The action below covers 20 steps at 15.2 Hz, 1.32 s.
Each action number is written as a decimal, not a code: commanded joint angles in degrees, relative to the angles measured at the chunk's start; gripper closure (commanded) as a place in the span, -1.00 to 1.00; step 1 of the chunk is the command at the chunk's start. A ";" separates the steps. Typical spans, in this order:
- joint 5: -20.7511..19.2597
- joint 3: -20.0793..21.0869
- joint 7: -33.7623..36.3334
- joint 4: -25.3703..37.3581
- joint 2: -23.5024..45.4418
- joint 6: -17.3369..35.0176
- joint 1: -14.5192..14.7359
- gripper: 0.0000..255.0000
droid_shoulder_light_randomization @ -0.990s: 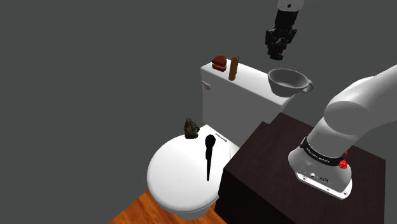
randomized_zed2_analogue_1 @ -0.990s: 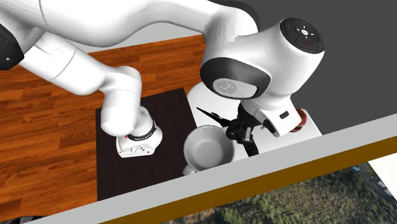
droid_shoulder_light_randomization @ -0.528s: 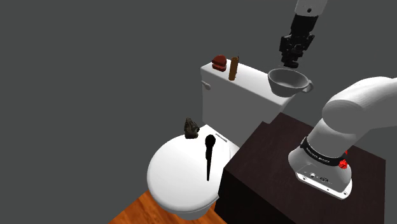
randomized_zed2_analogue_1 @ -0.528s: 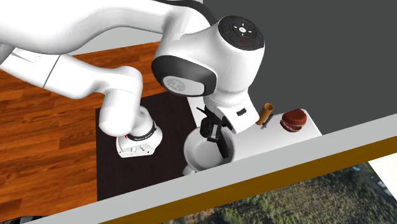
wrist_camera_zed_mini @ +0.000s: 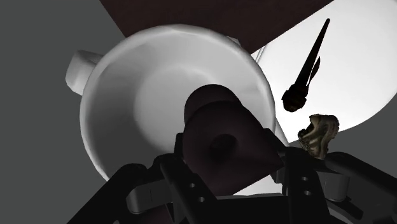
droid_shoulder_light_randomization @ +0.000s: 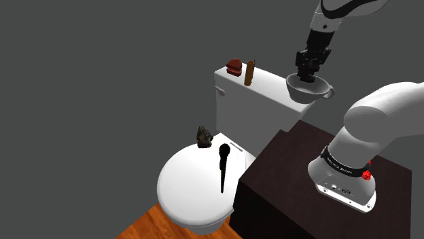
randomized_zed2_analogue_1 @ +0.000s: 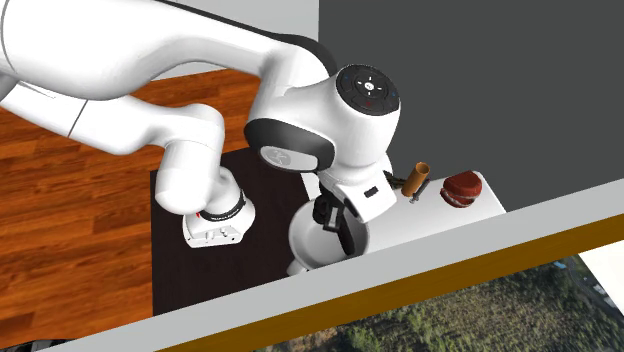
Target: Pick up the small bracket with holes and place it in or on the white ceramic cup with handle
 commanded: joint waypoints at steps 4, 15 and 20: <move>-0.51 -0.59 0.13 -2.80 1.00 3.83 -0.13 1.00; -0.51 -0.59 0.13 -2.80 1.00 3.83 -0.13 -1.00; 0.44 0.47 0.03 2.21 -0.38 -2.53 0.22 -1.00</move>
